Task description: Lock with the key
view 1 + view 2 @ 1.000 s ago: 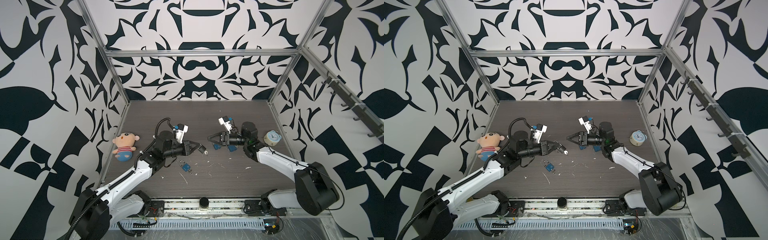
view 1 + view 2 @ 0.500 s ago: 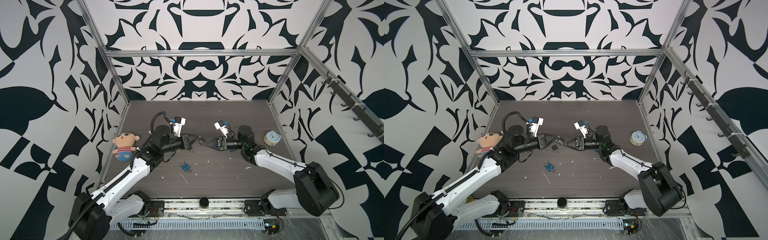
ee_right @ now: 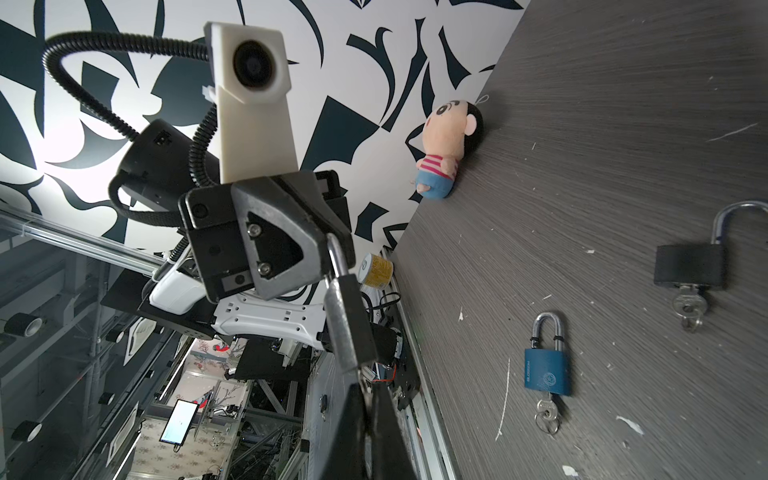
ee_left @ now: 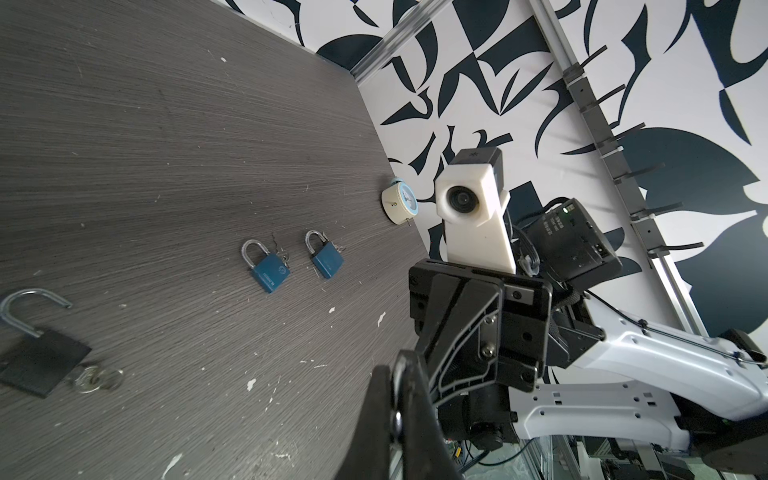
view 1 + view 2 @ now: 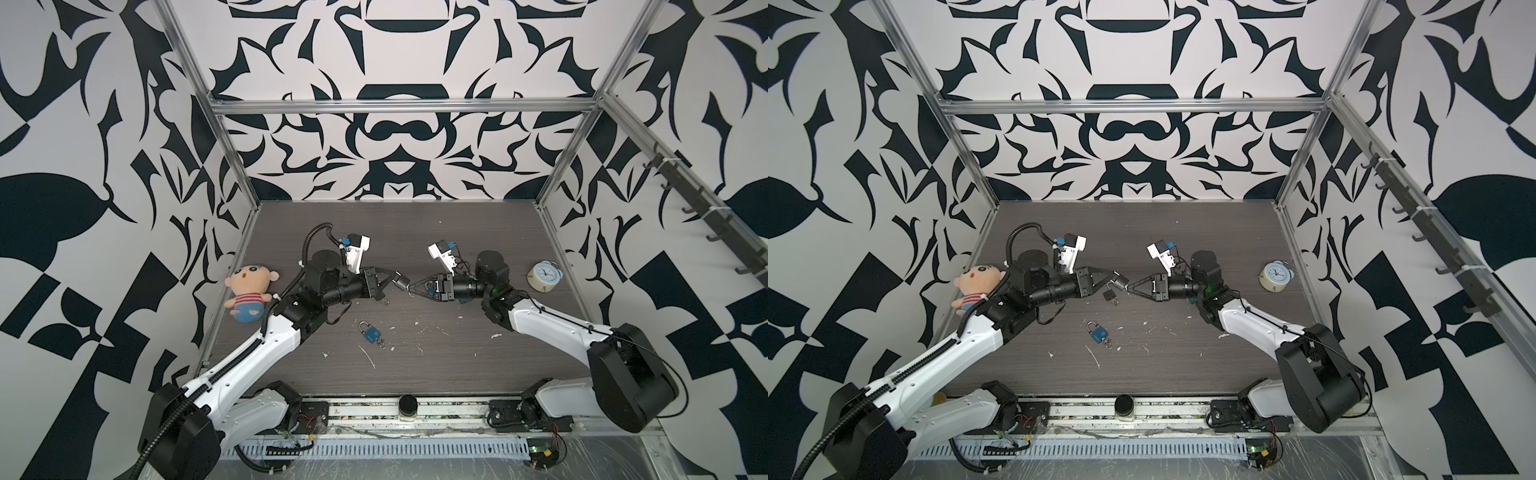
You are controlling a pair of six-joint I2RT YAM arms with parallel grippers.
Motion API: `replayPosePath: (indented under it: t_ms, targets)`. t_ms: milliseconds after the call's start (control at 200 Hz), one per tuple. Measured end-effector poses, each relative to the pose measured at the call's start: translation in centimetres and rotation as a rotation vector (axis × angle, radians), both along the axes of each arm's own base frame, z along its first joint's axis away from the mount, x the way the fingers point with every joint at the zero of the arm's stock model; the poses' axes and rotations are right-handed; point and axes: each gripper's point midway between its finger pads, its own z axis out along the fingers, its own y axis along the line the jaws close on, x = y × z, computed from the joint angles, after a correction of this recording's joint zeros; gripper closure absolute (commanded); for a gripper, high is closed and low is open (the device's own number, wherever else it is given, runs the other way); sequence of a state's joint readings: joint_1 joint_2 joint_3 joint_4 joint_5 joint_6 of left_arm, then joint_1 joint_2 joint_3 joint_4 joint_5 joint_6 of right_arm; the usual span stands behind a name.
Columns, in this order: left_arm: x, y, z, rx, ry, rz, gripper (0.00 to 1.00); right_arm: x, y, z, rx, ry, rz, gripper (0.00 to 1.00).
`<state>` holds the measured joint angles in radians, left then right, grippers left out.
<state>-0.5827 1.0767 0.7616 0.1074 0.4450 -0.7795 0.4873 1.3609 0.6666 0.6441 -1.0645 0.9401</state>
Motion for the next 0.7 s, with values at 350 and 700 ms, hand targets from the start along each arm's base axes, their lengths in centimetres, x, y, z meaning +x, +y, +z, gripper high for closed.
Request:
replayPosePath:
  t_ms: [350,700]
  targets:
    - [1.7,3.2,1.9,-0.03,-0.043,0.098,1.0,0.2,0.2,-0.1,0.004,0.019,-0.009,1.0]
    - [2.2,3.7,2.0,0.022,-0.036,0.096,1.0,2.1,-1.1,-1.4,-0.046,0.054,-0.106,1.0]
